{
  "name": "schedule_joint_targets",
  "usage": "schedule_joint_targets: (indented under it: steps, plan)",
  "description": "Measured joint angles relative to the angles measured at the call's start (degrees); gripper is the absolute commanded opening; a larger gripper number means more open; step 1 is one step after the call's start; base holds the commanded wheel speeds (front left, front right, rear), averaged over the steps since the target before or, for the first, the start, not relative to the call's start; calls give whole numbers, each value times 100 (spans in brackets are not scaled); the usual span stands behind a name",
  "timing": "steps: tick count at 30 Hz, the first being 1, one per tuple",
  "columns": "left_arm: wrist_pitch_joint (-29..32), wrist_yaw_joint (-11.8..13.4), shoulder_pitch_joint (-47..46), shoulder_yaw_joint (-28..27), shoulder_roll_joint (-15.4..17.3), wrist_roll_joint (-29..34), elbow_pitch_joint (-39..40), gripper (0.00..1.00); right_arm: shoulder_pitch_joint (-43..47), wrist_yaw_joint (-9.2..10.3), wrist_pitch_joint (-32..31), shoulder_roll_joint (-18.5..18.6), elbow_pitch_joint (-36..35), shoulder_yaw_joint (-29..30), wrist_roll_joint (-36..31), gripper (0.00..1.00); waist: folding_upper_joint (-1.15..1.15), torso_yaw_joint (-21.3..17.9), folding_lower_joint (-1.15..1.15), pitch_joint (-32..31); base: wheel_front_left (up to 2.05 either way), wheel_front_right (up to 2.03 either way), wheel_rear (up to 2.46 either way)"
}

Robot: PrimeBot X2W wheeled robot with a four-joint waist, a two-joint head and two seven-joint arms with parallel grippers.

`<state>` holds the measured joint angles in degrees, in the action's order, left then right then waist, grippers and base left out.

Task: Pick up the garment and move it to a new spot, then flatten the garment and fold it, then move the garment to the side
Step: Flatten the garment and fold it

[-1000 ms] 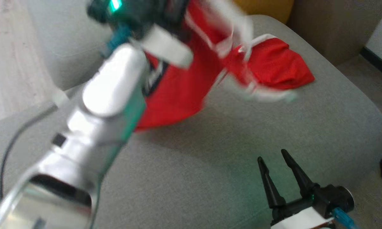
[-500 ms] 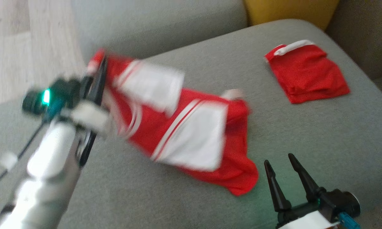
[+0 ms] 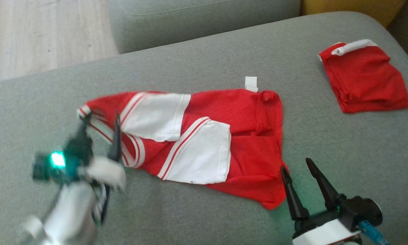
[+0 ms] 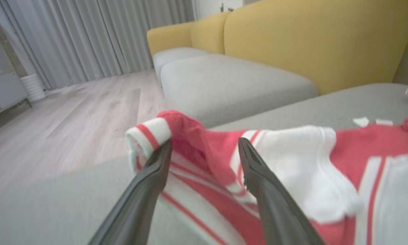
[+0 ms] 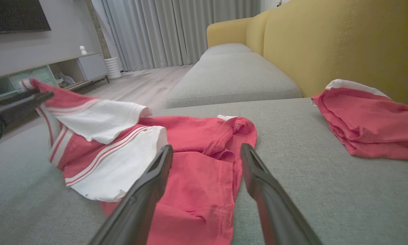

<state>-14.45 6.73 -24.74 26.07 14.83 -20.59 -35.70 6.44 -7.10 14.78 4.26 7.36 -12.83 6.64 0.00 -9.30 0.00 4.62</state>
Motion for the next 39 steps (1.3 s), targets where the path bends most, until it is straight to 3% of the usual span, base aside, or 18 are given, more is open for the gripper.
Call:
schedule_joint_targets:
  steps: [5, 10, 13, 16, 20, 27, 39]
  plan:
    - [11, 343, 879, -68, -170, -86, -154, 100, 0, 0, 0, 5, 25, -21, 0, 100, 0, 34, -1, -51, 0, 0, 0]
    - [67, 466, 1458, -275, -264, -370, -202, 100, 7, 0, 0, 18, 21, -7, 0, 100, 0, 10, -1, -87, 0, 0, 0]
    - [24, 376, 1649, -224, -246, -190, 299, 100, 36, 0, 0, 21, 21, 58, 1, 100, 0, 35, 0, -108, 0, 0, 0]
    - [16, 285, 1756, 47, -246, 427, 1077, 100, 47, 0, 0, 24, 21, 96, 0, 100, 0, 67, -1, -132, 0, 0, 0]
    - [16, 123, 1814, 581, -326, 966, 1301, 100, 47, 0, 0, 23, 27, 86, 0, 100, 0, 56, -1, -158, 0, 0, 0]
    - [16, -468, 1456, 1494, -646, 1525, 612, 100, 42, 0, 0, 22, 52, 15, 2, 100, 0, -82, -1, -153, 0, 0, 0]
    - [25, -514, 566, 1646, -1020, 1611, -591, 100, 4, 0, 0, 22, 53, -11, 44, 100, 0, -360, 0, 156, 0, 0, 0]
